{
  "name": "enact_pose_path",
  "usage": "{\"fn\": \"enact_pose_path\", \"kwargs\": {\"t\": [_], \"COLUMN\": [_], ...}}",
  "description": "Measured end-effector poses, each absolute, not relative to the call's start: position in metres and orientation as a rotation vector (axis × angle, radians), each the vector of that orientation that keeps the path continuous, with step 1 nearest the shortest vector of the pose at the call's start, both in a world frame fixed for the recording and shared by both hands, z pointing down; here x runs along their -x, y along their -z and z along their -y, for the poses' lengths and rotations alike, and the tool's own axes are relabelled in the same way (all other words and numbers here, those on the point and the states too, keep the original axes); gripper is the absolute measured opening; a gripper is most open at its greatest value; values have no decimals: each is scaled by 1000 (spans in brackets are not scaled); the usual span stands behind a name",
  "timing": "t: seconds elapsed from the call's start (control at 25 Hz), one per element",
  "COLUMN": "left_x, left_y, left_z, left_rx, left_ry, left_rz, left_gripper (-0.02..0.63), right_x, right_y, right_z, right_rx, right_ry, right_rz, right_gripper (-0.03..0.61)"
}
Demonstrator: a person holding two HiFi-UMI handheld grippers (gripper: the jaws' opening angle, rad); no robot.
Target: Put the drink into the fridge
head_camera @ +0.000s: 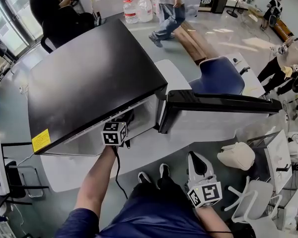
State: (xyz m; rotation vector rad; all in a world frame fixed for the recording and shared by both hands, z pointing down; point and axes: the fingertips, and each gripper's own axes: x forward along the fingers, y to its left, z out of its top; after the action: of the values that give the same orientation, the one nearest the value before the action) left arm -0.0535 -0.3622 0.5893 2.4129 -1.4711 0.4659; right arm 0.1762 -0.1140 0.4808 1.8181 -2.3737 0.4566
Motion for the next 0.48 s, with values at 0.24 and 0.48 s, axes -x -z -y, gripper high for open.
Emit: {"fn": "enact_pose_path", "kwargs": {"t": [0.24,0.48], "left_x": [49,49], "left_y": [-597,-597], "left_z": [369,371], "left_rx": [-2397,-2387], "left_ry": [-453,-444], "left_rz": [1465,1477], "left_gripper": [311,311], "right_x": [-176,-177], "right_y": [-481,-483], "right_z": [115,116], "right_rx": [-1806,-1809], "right_ry": [-451,-460], "right_rz": [2368,2370], "right_gripper": [6,6]}}
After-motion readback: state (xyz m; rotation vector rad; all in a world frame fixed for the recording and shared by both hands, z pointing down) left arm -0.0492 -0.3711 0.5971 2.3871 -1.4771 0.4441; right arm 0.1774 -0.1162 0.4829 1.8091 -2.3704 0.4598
